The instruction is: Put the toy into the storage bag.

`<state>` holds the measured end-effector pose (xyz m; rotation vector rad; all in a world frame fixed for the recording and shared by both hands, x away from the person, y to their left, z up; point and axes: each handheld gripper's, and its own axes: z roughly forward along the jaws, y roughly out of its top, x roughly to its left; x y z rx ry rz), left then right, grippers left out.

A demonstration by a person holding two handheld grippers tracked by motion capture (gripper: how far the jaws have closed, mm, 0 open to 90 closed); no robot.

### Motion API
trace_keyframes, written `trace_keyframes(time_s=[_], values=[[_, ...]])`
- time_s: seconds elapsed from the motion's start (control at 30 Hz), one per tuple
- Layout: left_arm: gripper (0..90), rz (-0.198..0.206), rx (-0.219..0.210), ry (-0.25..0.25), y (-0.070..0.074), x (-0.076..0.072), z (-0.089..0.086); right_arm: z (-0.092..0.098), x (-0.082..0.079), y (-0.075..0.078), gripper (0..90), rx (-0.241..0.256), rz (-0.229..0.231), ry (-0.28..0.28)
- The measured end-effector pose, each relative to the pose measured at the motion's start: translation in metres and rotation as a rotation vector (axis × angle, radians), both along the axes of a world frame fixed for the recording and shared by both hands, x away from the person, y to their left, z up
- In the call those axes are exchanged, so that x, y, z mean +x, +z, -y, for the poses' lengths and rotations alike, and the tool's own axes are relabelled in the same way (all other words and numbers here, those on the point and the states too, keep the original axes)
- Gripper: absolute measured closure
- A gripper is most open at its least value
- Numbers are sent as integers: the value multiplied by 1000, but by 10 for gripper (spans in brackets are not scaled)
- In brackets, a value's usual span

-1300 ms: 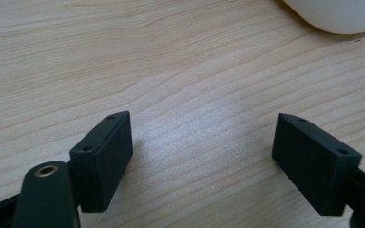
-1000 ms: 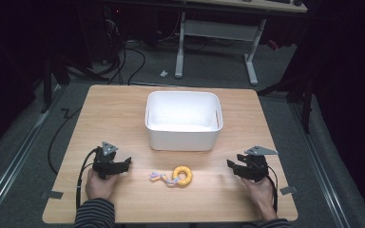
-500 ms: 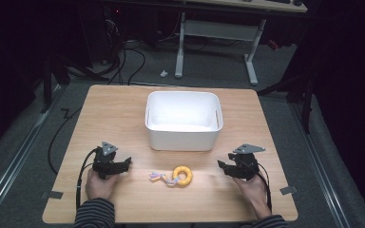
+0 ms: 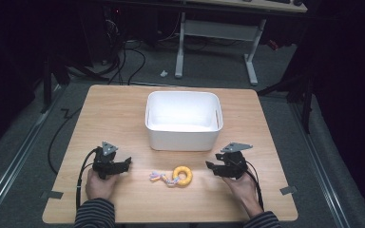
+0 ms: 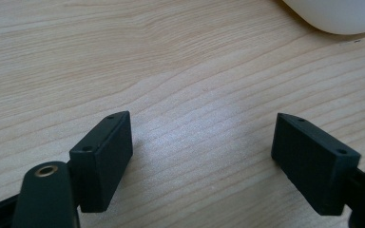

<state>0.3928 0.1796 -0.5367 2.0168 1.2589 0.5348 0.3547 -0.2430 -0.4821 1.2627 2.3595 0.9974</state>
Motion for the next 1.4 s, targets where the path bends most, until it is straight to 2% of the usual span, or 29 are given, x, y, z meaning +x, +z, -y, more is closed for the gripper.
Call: trace_keyframes(time_s=[0.27, 0.33, 0.43, 0.47, 0.77, 0.87, 0.97, 1.1, 1.2, 1.23, 1.3, 1.33, 1.4], values=[[222, 0, -2, 0, 0, 0, 0, -16, 1, -2, 476, -14, -10, 43], [222, 0, -2, 0, 0, 0, 0, -24, 1, 0, 501, -27, 6, 64], [222, 0, -2, 0, 0, 0, 0, -30, 2, 0, 513, -37, 4, 84], [222, 0, -2, 0, 0, 0, 0, -35, 3, 1, 519, -37, -5, 104], [219, 0, 1, -1, 0, 0, 0, -52, 7, -1, 521, -58, -36, 146], [219, 0, 0, -1, 0, 0, 0, -62, 9, 0, 534, -87, -52, 183], [220, 0, 0, -1, 0, 0, 0, -67, 11, 1, 540, -108, -59, 195], [220, 0, 0, -1, 0, 0, 0, -74, 13, 1, 559, -128, -81, 223], [220, 0, -1, -1, 0, 0, 0, -81, 15, -2, 579, -147, -126, 247], [220, 0, -1, -1, 0, 0, 0, -84, 17, -5, 584, -157, -154, 257], [219, 0, 0, -1, 0, 0, 0, -85, 18, -6, 585, -167, -166, 264], [219, 0, 0, -1, 0, 0, 0, -87, 20, -7, 585, -180, -187, 267], [219, 0, -1, -1, 0, 0, 0, -88, 21, -7, 585, -188, -188, 269]])
